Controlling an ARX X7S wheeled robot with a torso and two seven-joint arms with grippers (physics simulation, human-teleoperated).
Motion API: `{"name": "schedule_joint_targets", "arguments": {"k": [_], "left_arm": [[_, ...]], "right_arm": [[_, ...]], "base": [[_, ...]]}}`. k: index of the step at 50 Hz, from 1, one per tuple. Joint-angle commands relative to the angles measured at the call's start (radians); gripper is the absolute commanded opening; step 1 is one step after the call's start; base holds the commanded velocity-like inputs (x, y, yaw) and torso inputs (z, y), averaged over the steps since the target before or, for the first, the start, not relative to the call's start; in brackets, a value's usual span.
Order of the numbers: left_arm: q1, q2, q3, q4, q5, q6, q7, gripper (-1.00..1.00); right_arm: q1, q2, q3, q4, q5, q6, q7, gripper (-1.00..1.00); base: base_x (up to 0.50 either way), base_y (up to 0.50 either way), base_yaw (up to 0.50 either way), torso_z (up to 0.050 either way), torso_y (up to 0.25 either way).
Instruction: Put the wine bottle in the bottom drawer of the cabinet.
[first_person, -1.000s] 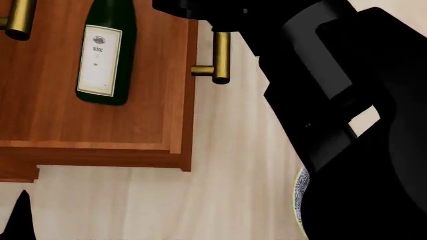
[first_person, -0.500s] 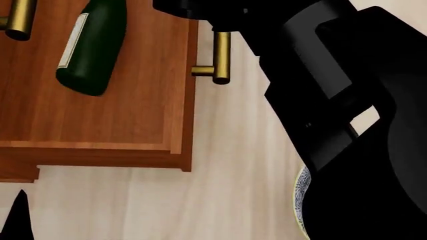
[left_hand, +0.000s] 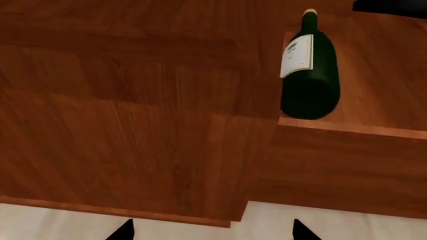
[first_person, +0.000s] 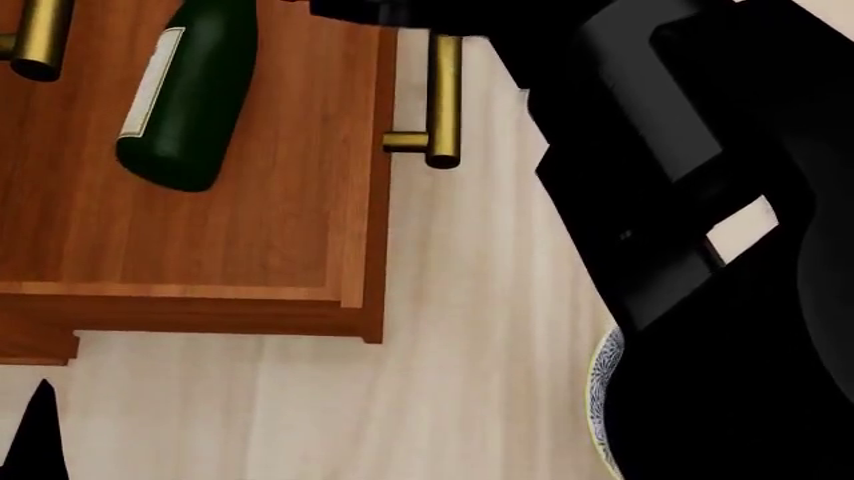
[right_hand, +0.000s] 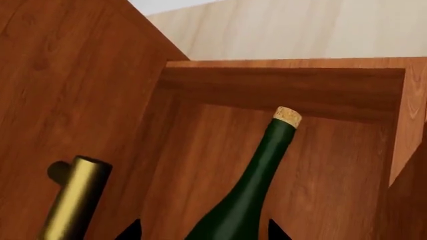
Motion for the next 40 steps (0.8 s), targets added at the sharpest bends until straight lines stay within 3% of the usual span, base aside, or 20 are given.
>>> {"name": "schedule_joint_targets", "arguments": {"k": [1, 40], "left_arm": [[0.001, 0.002, 0.000, -0.002, 0.001, -0.001, 0.001, 1.00], [-0.005, 0.004, 0.000, 0.009, 0.002, -0.017, -0.004, 1.00]], "right_arm": [[-0.055, 0.000, -0.264, 0.024, 0.029, 0.057, 0.064, 1.00], [0.076, 0.000, -0.313, 0.144, 0.172, 0.041, -0.102, 1.00]], "base": [[0.00, 0.00, 0.00, 0.000, -0.011], [0.00, 0.00, 0.00, 0.000, -0.003]]}}
